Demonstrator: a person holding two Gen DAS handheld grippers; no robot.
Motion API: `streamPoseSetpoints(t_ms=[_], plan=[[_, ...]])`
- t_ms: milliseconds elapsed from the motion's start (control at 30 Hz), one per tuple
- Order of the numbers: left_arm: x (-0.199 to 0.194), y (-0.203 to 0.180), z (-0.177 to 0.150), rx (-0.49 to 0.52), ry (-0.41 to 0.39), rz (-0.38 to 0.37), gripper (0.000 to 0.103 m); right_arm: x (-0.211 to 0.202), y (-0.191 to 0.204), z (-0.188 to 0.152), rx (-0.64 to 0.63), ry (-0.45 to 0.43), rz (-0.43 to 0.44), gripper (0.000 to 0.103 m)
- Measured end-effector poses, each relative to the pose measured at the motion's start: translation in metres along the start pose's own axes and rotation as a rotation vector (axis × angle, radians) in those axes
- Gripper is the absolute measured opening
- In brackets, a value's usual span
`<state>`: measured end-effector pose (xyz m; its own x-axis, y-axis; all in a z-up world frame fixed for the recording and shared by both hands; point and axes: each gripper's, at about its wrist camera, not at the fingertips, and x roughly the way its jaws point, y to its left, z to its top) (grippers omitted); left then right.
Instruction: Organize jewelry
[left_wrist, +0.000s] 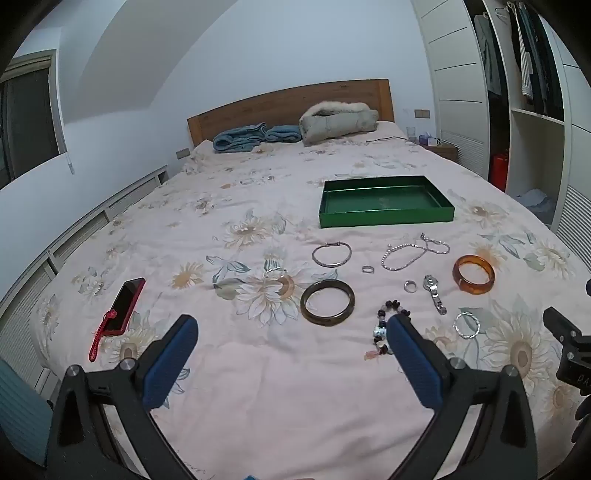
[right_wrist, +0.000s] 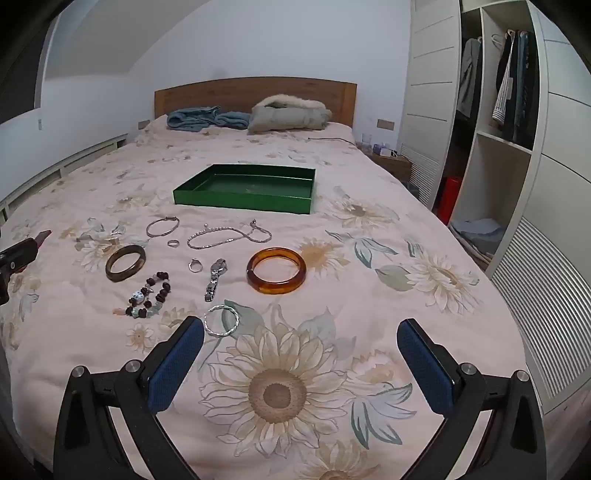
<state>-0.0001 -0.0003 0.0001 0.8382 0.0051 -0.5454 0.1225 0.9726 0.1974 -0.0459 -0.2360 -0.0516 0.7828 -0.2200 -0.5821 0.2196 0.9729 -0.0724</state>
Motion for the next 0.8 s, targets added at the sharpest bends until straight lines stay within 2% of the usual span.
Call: streamPoseSetpoints(t_ms=[200, 800], plan=[[0.0004, -0.0002, -0.0001, -0.007, 0.002, -0.005, 0.103, 0.0024, -0.0064, -0.0021, 0.006, 0.002, 0.006, 0.102], [0.0093, -0.0093, -0.0050, -0.001, 0.024, -0.042, 0.103, 0.0007, -0.0005, 0.0074, -0.009, 0.014, -0.053, 0.102]])
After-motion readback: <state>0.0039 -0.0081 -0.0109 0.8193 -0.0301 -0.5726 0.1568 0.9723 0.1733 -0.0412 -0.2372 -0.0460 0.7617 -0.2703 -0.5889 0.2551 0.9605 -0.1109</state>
